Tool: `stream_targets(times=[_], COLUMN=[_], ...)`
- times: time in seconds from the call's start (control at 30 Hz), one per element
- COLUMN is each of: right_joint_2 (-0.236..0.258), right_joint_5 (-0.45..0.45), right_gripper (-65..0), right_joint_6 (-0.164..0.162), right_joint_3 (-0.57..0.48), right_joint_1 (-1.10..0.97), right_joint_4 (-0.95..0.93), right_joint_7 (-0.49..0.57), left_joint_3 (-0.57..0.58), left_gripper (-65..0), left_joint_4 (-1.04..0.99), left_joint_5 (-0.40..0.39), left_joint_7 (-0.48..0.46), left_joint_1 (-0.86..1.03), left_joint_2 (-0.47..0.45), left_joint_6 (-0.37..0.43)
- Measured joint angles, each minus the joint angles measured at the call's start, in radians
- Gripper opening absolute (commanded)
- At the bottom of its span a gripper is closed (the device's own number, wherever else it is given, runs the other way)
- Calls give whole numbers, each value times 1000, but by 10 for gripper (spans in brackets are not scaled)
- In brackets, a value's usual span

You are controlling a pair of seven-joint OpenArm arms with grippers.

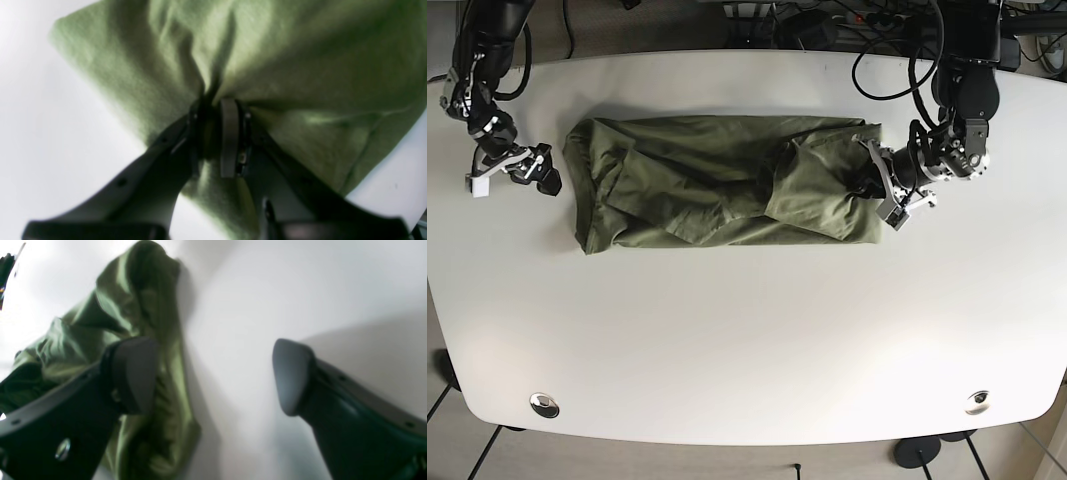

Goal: Fold the T-shirt properly
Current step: 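Grasp both strip ends with both grippers and square the bundle, then fold the strip end near the right gripper over onto the folded half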

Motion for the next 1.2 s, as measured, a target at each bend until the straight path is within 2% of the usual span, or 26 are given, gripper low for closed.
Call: stream_targets(times=[0.23, 0.3, 0.33, 0.4, 0.43, 0.47, 0.53, 0.6, 0.63, 0.83, 0.9, 1.0, 1.1, 1.2], right_joint_2=[-143, -154, -160, -180, -188, -192, -200, -200, -202, -209, -256, -283, -295, -298], right_joint_5=[-102, -127, -147, -235, -272, -290, -296, -297, -315, -312, -314, -294, -74, 96], right_gripper=[-133, -143, -176, -401, -561, -639, -614, -633, -631, -631, -631, -631, -631, -631], right_joint_6=[34, 36, 37, 29, 28, 29, 29, 23, 13, 13, 13, 29, 23, 0], right_joint_3=[-158, -157, -157, -156, -158, -158, -157, -159, -161, -159, -150, -160, -163, -163], right_joint_1=[8, 23, 29, 51, 62, 63, 64, 63, 55, 36, 44, 60, 95, 114], right_joint_4=[114, 114, 114, 114, 111, 109, 113, 139, 190, 493, 615, 752, 761, 761], right_joint_7=[4, 4, 6, 7, -2, -3, 0, -24, -62, -263, -348, -455, -550, -575], left_joint_3=[0, 0, 0, 0, -2, -2, -3, -3, -3, -9, -11, -9, -8, -8], left_gripper=[-581, -581, -581, -581, -581, -581, -581, -581, -581, -581, -581, -579, -578, -576], left_joint_4=[0, 0, 0, 0, 0, 0, 0, 0, 0, 0, 0, 0, -4, -4], left_joint_5=[0, 1, 2, 1, 1, 2, 2, 2, 2, 7, 8, 8, 14, 13], left_joint_7=[-3, -2, -2, -3, -2, -2, -2, -2, -2, -6, -6, -8, -9, -10], left_joint_1=[1, 1, 1, 1, 1, 1, 1, 1, 1, 1, 1, 1, -3, -4], left_joint_2=[0, 0, 1, 0, 1, 3, 3, 3, 6, 53, 73, 89, 105, 106], left_joint_6=[0, 1, 1, 1, 1, 1, 4, 5, 8, 19, 21, 22, 23, 23])
